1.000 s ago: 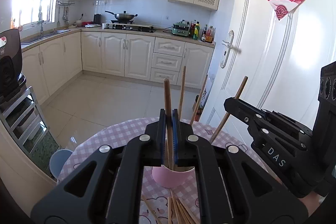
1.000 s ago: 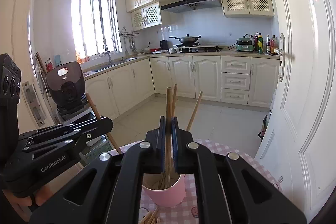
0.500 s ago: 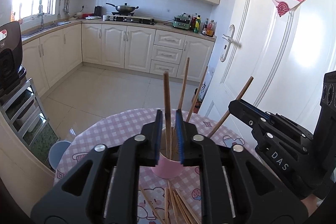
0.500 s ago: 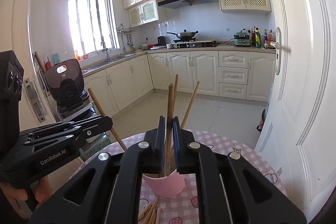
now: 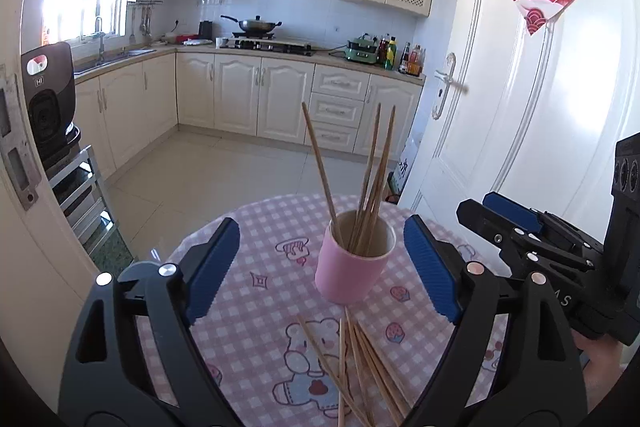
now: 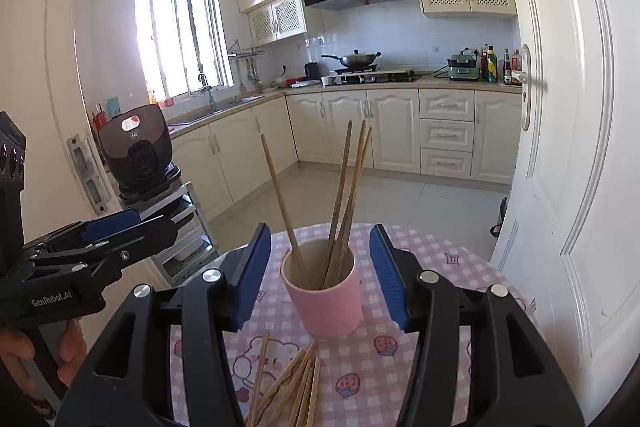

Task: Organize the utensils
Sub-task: 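Move both open grippers down toward the remaining chopsticks on the cloth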

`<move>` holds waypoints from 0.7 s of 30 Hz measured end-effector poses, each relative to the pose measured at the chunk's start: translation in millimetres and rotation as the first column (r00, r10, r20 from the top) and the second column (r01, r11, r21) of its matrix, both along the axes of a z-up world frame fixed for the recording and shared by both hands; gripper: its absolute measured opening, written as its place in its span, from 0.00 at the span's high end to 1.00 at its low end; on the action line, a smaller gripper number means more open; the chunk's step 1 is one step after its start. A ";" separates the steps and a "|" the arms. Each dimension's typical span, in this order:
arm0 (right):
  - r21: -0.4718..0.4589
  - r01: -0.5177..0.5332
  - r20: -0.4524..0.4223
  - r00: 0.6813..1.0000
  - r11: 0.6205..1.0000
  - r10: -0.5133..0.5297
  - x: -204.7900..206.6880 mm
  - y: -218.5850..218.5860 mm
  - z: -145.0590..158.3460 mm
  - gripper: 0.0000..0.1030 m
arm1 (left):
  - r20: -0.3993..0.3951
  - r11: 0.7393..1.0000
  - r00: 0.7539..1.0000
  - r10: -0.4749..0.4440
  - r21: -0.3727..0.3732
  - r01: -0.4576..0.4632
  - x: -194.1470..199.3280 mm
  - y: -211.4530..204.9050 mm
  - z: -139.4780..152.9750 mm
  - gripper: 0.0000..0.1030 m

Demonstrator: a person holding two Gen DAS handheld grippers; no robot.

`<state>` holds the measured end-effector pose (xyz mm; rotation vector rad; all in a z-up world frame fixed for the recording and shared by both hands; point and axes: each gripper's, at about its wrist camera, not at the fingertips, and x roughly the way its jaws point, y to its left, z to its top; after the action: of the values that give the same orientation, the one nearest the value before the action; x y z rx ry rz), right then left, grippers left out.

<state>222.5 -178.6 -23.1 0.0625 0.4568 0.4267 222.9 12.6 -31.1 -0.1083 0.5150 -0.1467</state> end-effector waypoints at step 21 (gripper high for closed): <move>-0.132 -0.084 -0.323 0.946 0.988 0.037 -7.4 17.8 -98.0 0.52 | -0.405 0.998 0.913 -0.056 -0.029 0.048 8.4 -2.0 -118.2 0.20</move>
<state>215.1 -160.8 -121.1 -0.0232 0.8112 0.4450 231.4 10.7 -149.4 -0.1448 0.9337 -0.1824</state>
